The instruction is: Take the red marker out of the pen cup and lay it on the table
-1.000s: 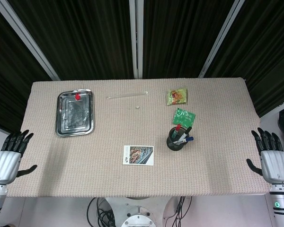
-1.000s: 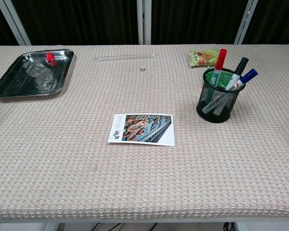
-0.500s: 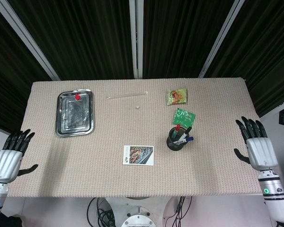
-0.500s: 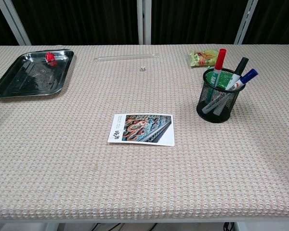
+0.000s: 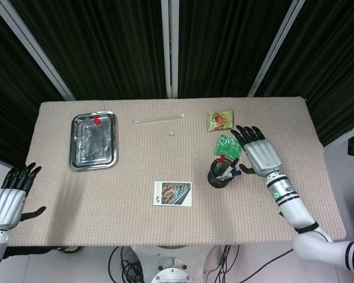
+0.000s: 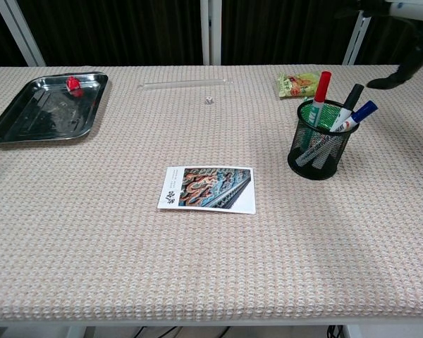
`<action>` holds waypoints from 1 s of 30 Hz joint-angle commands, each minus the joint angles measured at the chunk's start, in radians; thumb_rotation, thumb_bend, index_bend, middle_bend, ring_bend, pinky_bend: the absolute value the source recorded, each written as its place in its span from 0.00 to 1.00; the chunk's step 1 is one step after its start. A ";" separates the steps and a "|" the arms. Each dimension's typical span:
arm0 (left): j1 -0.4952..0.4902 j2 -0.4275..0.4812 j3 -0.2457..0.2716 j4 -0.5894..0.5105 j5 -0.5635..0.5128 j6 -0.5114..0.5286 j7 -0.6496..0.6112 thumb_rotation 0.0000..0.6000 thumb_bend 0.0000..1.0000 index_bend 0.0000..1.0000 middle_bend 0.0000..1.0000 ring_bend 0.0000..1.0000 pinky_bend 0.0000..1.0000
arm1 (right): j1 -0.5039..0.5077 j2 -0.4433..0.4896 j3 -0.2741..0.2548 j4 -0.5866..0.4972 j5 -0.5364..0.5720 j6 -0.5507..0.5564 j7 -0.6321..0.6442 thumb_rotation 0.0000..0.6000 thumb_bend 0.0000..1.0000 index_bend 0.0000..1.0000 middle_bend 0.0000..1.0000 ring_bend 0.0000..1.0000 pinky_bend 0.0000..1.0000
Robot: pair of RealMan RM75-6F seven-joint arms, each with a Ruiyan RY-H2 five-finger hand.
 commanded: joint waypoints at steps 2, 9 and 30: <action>0.000 0.003 -0.001 0.000 -0.006 -0.006 -0.004 1.00 0.10 0.04 0.00 0.00 0.02 | 0.065 -0.059 0.002 0.021 0.073 -0.015 -0.061 1.00 0.18 0.15 0.00 0.00 0.00; -0.004 0.009 -0.001 -0.005 -0.018 -0.026 -0.007 1.00 0.10 0.04 0.00 0.00 0.02 | 0.098 -0.096 -0.018 0.039 0.093 0.019 -0.087 1.00 0.18 0.30 0.00 0.00 0.00; -0.001 0.012 0.000 -0.009 -0.025 -0.034 -0.007 1.00 0.10 0.04 0.00 0.00 0.02 | 0.133 -0.128 -0.064 0.068 0.122 0.071 -0.107 1.00 0.20 0.44 0.02 0.00 0.00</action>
